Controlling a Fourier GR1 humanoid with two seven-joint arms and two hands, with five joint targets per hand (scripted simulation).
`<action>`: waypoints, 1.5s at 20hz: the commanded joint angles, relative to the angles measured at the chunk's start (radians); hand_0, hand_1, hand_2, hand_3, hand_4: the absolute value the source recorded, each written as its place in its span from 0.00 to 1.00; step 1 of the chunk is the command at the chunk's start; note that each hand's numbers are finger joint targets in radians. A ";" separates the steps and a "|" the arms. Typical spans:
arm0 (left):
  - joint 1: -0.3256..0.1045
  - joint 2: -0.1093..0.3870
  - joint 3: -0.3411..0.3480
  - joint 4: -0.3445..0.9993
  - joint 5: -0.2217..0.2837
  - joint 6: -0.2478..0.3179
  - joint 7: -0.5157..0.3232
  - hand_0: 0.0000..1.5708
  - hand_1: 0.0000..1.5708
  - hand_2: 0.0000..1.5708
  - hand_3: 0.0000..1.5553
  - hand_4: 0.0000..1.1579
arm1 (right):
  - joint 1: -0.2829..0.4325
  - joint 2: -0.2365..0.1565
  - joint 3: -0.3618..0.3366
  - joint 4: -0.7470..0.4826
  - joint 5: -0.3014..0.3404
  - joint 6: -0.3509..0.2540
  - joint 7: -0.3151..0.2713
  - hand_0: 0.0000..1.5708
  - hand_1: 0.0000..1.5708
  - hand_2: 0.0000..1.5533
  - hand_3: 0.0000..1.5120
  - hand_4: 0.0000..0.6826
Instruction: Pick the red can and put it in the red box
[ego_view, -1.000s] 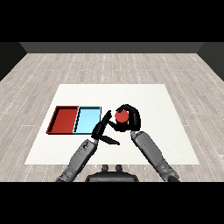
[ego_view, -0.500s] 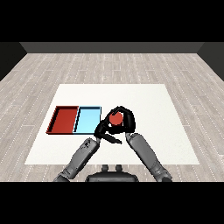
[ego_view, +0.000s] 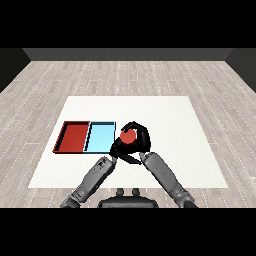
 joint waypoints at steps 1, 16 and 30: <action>0.026 -0.001 -0.032 -0.001 0.009 0.003 -0.030 0.00 0.00 0.00 0.00 0.00 | -0.076 0.003 -0.038 0.026 -0.020 0.008 0.025 1.00 1.00 0.96 0.93 0.95; -0.011 0.000 0.019 0.013 0.027 0.269 0.004 1.00 1.00 1.00 0.96 0.97 | 0.008 0.003 0.056 -0.087 0.010 -0.046 0.083 1.00 1.00 0.95 0.93 0.93; -0.030 -0.001 -0.019 0.015 0.039 0.348 -0.029 1.00 1.00 1.00 0.96 0.97 | -0.006 -0.019 0.045 -0.004 0.061 0.024 0.129 0.00 0.00 0.00 0.00 0.00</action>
